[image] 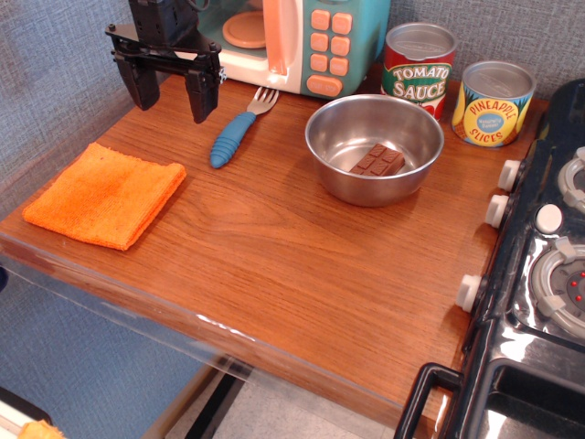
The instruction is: Move orange cloth to bottom right of table.
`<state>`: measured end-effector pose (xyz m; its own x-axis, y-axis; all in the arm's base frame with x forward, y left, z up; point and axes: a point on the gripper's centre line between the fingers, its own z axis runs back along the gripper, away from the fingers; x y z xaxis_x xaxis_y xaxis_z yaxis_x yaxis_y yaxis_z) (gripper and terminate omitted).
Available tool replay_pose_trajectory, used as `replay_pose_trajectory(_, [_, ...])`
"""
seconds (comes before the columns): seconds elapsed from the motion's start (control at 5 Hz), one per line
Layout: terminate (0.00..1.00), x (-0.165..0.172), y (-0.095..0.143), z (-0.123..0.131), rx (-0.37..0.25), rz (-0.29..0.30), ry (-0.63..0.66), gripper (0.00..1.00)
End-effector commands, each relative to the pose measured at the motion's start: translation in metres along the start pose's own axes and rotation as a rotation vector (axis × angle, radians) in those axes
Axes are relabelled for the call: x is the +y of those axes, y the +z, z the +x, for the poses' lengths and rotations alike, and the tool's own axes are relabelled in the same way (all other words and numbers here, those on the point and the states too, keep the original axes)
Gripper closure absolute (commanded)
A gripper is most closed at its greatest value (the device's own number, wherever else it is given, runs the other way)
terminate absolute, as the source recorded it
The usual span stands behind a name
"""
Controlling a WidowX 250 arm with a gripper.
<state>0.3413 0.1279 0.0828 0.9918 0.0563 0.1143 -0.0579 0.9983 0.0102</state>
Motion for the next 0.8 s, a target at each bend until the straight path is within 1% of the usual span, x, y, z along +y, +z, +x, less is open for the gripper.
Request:
replay_pose_trajectory(0.0, [0.00,0.000,0.000,0.000,0.000,0.000,0.000,0.00])
replay_pose_trajectory(0.2, [0.00,0.009,0.011,-0.006,-0.060,0.020,0.011,0.00])
replay_pose_trajectory(0.4, [0.00,0.031,0.023,-0.023,-0.052,-0.027,0.003,0.00])
replay_pose_trajectory(0.6, [0.00,0.052,0.012,-0.038,-0.047,-0.029,0.034,0.00])
